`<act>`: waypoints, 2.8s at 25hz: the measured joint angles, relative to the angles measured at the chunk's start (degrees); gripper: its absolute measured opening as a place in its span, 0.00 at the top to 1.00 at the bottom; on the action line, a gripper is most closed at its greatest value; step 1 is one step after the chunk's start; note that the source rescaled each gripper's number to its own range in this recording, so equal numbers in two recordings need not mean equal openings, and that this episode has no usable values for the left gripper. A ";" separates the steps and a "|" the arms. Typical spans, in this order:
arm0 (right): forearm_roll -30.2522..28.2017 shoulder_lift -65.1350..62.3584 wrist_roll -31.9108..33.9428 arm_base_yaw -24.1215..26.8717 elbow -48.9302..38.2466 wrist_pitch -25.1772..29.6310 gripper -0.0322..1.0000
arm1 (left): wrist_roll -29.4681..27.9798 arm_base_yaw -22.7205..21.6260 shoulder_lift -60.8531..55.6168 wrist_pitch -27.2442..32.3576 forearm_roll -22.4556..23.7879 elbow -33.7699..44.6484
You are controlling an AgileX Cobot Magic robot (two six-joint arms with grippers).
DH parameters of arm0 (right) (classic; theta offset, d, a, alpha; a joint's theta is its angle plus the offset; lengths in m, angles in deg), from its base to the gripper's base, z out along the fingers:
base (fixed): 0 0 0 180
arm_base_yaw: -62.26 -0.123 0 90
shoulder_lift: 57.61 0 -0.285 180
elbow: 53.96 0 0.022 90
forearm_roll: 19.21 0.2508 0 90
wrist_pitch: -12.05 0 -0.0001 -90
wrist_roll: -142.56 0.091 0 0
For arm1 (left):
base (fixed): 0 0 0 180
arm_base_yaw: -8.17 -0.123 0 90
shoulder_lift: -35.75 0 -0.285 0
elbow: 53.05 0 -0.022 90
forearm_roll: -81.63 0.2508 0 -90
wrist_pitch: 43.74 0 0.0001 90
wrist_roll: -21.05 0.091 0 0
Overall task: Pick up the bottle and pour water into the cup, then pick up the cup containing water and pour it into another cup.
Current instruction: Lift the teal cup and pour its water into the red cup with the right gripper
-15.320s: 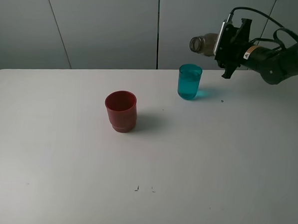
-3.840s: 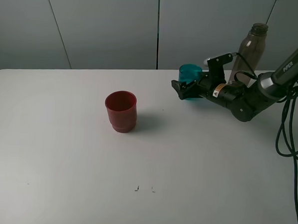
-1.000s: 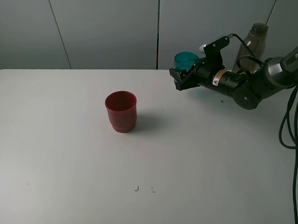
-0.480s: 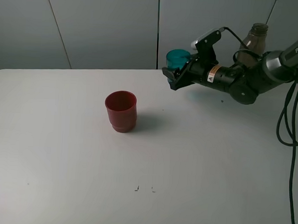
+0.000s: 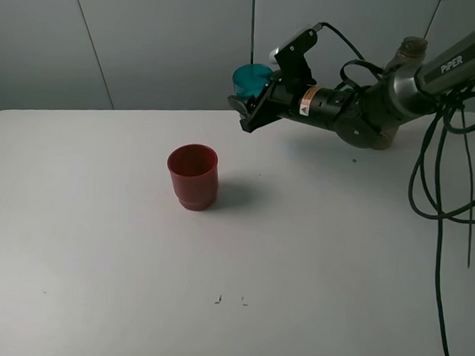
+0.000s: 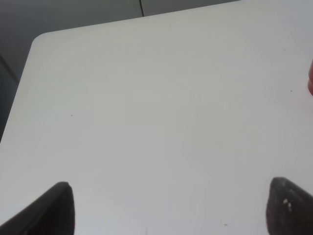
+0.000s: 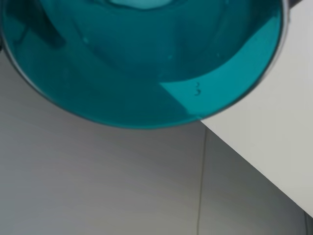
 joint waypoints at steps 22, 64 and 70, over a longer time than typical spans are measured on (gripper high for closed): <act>-4.33 0.00 0.63 -5.28 1.63 0.00 0.90 | 0.00 0.00 0.00 0.00 0.00 0.00; -13.65 0.00 -16.17 -5.80 1.63 -1.66 0.90 | 0.00 0.00 0.00 0.00 0.00 0.00; -14.58 0.00 -24.60 -5.80 1.63 -1.77 0.90 | 0.00 0.00 0.00 0.00 0.00 0.00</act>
